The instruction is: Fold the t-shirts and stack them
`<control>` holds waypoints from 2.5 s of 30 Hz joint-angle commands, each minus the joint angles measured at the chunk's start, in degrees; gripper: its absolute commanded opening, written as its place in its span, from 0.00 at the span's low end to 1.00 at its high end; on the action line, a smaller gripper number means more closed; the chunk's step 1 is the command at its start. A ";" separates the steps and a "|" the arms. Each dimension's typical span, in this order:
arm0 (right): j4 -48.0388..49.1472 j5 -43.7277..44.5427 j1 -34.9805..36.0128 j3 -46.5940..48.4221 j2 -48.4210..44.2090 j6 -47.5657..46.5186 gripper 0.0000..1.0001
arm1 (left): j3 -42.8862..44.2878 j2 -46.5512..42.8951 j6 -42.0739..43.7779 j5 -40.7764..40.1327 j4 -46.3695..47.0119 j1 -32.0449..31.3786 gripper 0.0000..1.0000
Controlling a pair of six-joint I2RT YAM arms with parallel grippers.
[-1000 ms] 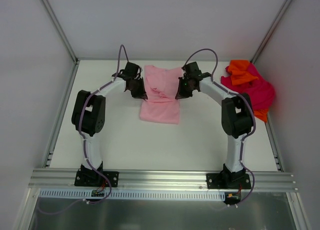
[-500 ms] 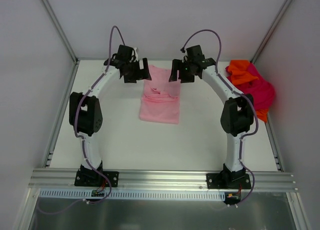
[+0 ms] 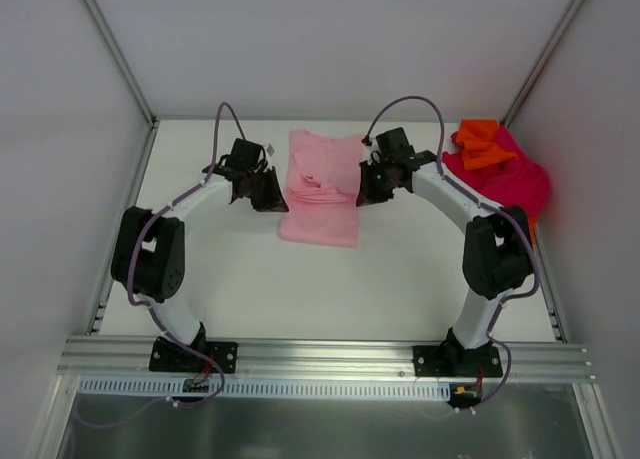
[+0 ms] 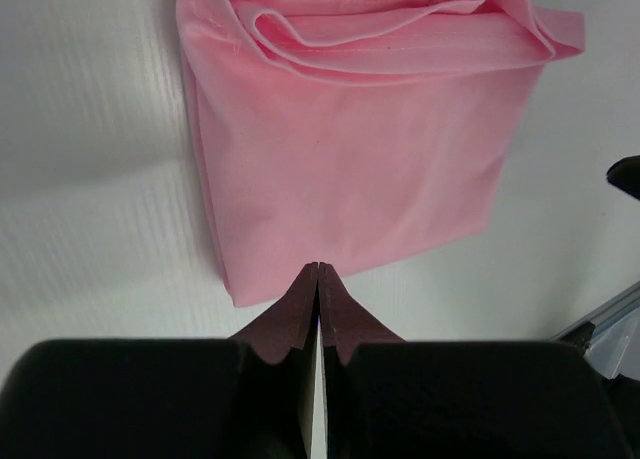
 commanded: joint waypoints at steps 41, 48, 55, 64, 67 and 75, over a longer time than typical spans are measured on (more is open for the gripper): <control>0.78 0.70 -2.54 35.27 18.19 -5.88 0.21 | 41.08 27.75 5.51 4.64 -4.22 6.31 0.29; 7.18 -1.68 -2.28 13.13 8.16 -3.86 0.16 | 19.49 14.20 4.20 6.75 2.44 6.13 0.41; 8.95 -0.80 -2.19 8.01 13.06 -2.54 0.11 | 12.95 15.68 1.91 9.65 6.76 5.52 0.28; 9.13 1.75 -2.19 13.19 19.05 -2.54 0.11 | 17.77 23.76 2.35 8.60 6.85 5.25 0.24; 8.60 3.07 -2.19 16.17 21.77 -3.15 0.11 | 21.46 26.49 3.23 8.24 5.80 5.26 0.24; 5.00 4.91 -2.28 26.01 26.52 -6.40 0.11 | 31.13 31.16 6.47 4.74 2.37 5.52 0.25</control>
